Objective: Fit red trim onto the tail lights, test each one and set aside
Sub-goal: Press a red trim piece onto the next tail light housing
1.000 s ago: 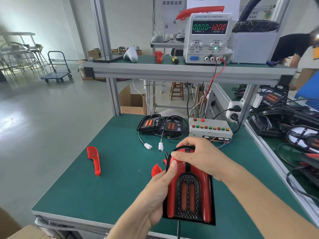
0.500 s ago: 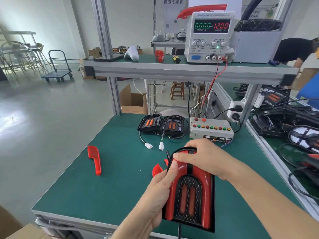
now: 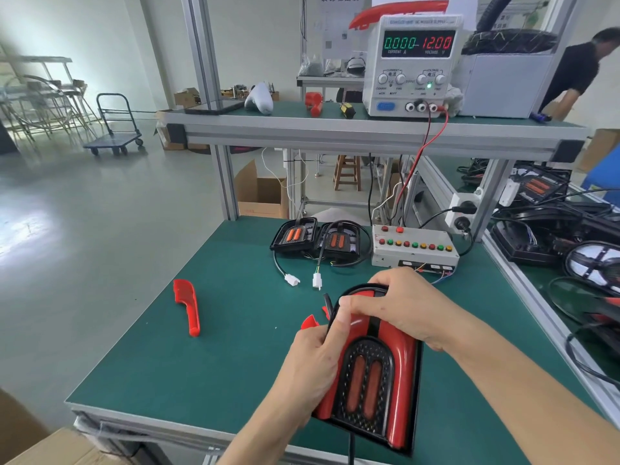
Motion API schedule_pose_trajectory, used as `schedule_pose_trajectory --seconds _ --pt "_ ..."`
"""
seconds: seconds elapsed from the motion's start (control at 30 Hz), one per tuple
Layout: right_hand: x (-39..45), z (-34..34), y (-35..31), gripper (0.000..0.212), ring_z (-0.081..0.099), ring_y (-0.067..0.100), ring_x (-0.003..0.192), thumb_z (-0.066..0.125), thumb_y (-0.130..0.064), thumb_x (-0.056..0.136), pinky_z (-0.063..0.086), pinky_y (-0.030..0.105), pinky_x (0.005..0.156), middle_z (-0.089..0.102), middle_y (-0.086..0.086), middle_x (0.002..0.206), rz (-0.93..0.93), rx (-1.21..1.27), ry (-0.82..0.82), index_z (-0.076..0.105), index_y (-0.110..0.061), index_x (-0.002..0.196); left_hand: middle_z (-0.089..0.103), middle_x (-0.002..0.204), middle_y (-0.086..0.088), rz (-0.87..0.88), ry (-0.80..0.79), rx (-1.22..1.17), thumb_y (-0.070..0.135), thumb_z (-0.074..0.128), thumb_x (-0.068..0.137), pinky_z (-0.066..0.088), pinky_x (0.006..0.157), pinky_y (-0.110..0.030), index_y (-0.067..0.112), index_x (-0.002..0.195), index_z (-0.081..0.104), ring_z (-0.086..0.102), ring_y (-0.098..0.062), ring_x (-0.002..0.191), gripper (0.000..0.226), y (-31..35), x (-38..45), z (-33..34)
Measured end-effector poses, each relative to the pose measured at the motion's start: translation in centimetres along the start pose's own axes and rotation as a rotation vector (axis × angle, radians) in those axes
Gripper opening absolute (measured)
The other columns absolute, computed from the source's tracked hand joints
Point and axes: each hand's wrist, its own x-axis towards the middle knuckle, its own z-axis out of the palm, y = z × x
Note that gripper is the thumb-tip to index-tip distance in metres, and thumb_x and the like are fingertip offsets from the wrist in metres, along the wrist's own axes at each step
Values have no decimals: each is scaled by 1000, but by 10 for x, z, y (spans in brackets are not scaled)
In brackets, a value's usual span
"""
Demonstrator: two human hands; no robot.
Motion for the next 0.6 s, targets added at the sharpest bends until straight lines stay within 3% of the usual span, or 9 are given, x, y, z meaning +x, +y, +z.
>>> schedule_pose_trajectory --seconds 0.07,0.13,0.23,0.33,0.43,0.6 --pt "3 -4 1 42 69 13 59 88 -50 66 58 34 62 75 6 71 19 44 -7 74 -12 76 73 93 -10 -33 -167 -132 85 45 84 55 83 -40 17 91 74 70 -30 85 74 -2 1 -4" --pt "5 -11 3 36 75 23 69 90 -41 71 63 42 71 78 8 76 70 121 -22 77 -9 82 72 118 -16 -28 -263 -220 64 55 93 56 96 -44 12 116 71 69 -30 108 59 -3 -2 -11" --pt "7 -20 5 42 75 35 77 90 -33 72 63 50 77 78 17 84 156 209 -34 75 -1 95 67 126 -24 4 -312 -288 38 72 91 54 94 -39 6 125 66 66 -29 111 47 -9 -7 -20" --pt "7 -24 4 41 74 31 70 89 -30 73 63 42 69 78 19 85 199 246 -61 75 1 96 60 136 -28 -25 -378 -276 23 71 92 52 99 -45 5 135 59 62 -36 119 48 -10 -10 -24" --pt "7 -24 3 40 73 28 67 88 -28 75 63 36 63 77 21 85 214 263 -81 75 3 96 59 138 -27 -51 -407 -255 18 67 95 49 103 -59 5 138 55 60 -42 123 46 -11 -9 -25" --pt "9 -25 4 41 74 31 70 89 -29 75 63 35 63 77 21 87 221 264 -107 75 3 97 62 135 -26 -80 -381 -293 14 68 92 53 100 -56 3 137 55 63 -39 120 48 -9 -10 -21"
